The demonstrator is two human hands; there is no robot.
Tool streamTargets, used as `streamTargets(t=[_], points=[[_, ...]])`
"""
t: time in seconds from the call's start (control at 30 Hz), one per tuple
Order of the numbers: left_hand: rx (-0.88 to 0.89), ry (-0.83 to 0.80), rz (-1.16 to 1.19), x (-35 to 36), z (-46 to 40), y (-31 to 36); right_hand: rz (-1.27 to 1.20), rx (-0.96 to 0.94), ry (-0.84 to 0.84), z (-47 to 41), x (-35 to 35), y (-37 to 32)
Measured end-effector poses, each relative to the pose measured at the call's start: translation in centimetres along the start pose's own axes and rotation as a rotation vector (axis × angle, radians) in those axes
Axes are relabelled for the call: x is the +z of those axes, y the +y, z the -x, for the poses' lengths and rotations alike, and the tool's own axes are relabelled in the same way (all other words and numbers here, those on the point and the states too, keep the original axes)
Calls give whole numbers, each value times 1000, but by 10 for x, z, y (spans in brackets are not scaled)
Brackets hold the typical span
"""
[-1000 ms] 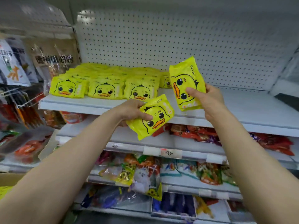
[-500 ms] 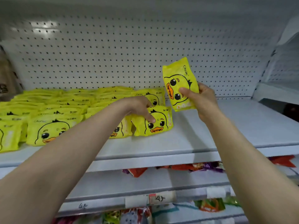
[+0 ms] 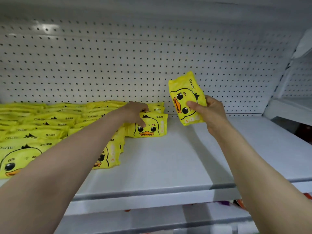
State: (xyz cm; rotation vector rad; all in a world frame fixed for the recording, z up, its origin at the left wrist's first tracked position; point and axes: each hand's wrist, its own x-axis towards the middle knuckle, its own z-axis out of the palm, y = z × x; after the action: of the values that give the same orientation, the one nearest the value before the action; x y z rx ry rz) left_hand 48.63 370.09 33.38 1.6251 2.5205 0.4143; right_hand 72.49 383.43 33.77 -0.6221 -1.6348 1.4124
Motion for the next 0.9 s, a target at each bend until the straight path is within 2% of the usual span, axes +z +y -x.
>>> streamTargets(t=[0.43,0.6,0.77,0.9], points=[[1,215,-48,12,-7,-8,69,22,-50,-19,-16,13],[-78,239,-48,6,3,-9,284,-64,-42,-32,-5,12],[-198,152,-65,0,37,-28,678,-274,-199,-39,25,0],[-234,137,-110,9,64,-45,877,-314,-465,-37,53,2]])
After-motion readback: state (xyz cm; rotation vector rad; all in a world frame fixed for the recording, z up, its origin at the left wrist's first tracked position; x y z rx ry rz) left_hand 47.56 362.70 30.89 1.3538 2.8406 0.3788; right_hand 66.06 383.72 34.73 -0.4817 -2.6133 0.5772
